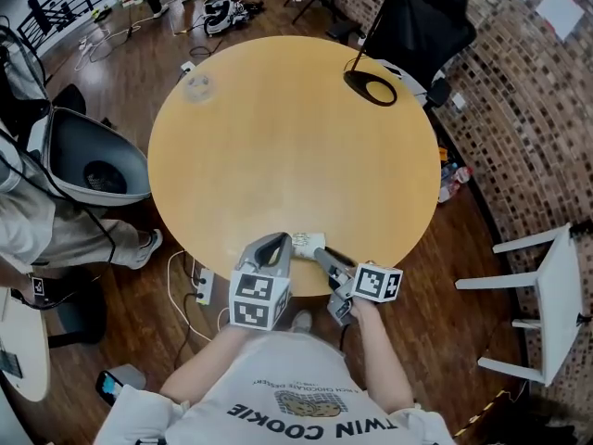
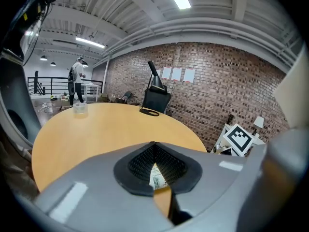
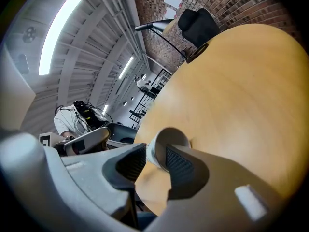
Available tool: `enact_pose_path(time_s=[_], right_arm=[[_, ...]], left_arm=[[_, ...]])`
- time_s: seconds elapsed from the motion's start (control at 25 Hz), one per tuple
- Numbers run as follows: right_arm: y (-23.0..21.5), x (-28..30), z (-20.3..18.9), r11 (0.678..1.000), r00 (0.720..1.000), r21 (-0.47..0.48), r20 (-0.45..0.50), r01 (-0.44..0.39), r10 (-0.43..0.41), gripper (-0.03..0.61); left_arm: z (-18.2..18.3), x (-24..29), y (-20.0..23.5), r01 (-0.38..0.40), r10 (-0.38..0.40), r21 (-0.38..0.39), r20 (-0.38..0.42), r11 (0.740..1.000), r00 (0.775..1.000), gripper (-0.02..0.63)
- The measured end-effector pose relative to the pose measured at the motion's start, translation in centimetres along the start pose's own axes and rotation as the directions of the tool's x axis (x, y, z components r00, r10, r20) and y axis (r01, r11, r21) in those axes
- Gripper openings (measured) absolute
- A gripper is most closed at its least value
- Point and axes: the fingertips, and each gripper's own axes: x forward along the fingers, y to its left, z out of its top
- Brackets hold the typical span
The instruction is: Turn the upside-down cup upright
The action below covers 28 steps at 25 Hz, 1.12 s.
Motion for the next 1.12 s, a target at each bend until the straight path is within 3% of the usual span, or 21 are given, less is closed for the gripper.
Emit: enact_pose_path(time_s=[0.44,0.56,0.68,0.76,0.8,0.96,1.12], right_arm=[[-0.1,0.3,-0.4,1.0,0.999,-0.029,-0.033,-0.003,0.002,0.114],[-0.6,0.2,-0.5,0.991,0.997,-0.124,-0.052,0.053,-0.06,0.129],[-0.8,0.3,-0.9,0.949,0.986,-0.297,-0.089,0.11,-0.142,0.191],[-0.6,0.5,-0.4,0.879,0.971,-0.457,-0.118,0.134,-0.21,0.199],[-0.3,0.6,0.0,0.827,0.96,-0.545,-0.135,0.136,-0.246,0.201],[1.8,1.8,1.3,0.573,0.91,-0.819,-0.212,0.034,-0.356,0.21],[3.8,3.7,0.2,0.346,0.834,-0.926,-0.307,-0.15,-0.459,0.231]], left_arm=[[-0.1,0.3,0.3,-0.007,0.007,-0.011,0.002,1.0,1.0,0.006],[-0.3,0.3,0.5,-0.006,0.006,-0.013,0.004,1.0,1.0,0.006],[-1.1,0.3,0.9,-0.005,0.005,-0.018,0.009,1.0,1.0,0.006],[-1.1,0.3,1.1,-0.006,0.006,-0.02,0.01,1.0,1.0,0.006],[-0.9,0.4,1.2,-0.008,0.008,-0.021,0.009,1.0,1.0,0.006],[-0.1,0.3,1.8,-0.027,0.027,-0.035,0.009,0.999,1.0,0.006],[0.1,0.1,2.8,-0.047,0.048,-0.041,0.014,0.998,0.999,0.006]])
